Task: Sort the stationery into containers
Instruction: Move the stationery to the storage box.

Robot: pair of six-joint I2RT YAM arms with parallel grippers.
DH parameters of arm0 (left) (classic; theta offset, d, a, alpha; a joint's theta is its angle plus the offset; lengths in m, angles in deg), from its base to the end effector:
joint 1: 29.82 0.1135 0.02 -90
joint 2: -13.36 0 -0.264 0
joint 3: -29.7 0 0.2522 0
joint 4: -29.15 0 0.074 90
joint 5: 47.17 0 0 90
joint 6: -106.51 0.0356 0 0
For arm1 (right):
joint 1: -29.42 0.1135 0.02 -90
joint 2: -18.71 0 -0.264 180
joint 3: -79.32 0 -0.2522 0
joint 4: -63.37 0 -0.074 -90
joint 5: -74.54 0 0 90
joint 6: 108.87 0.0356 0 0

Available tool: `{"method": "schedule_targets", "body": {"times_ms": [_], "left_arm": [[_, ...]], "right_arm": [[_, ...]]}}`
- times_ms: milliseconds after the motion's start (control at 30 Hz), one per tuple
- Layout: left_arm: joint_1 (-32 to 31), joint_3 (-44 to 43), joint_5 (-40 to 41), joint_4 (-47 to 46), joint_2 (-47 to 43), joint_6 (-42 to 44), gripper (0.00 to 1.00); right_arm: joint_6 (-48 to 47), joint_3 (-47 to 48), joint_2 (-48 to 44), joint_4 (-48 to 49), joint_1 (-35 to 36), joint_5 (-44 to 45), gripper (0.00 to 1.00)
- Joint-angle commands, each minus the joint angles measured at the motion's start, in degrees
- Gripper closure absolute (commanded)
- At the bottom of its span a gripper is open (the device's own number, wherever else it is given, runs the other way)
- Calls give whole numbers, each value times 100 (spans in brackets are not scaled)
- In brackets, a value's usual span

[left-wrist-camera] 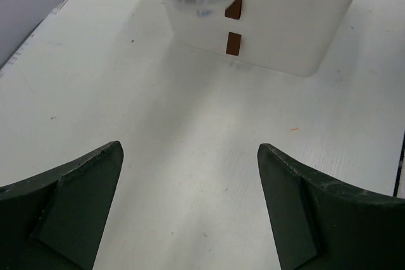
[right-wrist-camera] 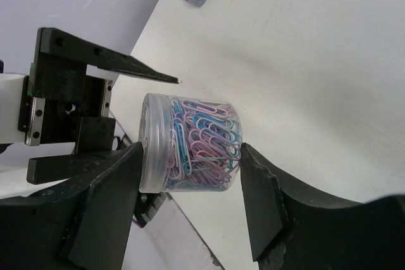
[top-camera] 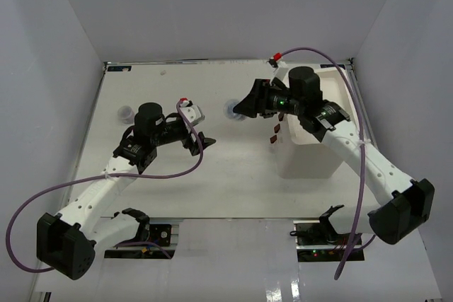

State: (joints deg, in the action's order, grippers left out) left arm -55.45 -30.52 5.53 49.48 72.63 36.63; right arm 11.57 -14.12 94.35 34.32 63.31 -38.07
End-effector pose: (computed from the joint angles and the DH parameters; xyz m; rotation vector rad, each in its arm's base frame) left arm 0.2014 -0.1206 0.3107 1.1219 1.5262 -0.6838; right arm 0.2445 0.1807 0.3838 -0.3509 1.9964 1.1136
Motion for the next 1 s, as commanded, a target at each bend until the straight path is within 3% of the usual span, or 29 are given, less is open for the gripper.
{"method": "schedule_targets", "body": {"times_ms": [0, 300, 467, 833, 967], "left_arm": [[-13, 110, 152, -402, -152, -377, 2], [-4, -117, 987, -403, 681, -1167, 2], [5, -188, 1207, -340, 876, -1397, 2], [5, -74, 1489, -367, 700, -1388, 2], [5, -56, 1515, -358, 683, -1397, 2]], "right_arm": [[-108, -19, -602, -53, -444, 423, 61], [-126, -186, -1805, -1185, -1771, 1169, 61], [111, -555, -2254, -1354, -2298, 1373, 61], [551, -1083, -2510, -1363, -2774, 1277, 61], [700, -1294, -2440, -960, -2835, 1119, 61]]}}
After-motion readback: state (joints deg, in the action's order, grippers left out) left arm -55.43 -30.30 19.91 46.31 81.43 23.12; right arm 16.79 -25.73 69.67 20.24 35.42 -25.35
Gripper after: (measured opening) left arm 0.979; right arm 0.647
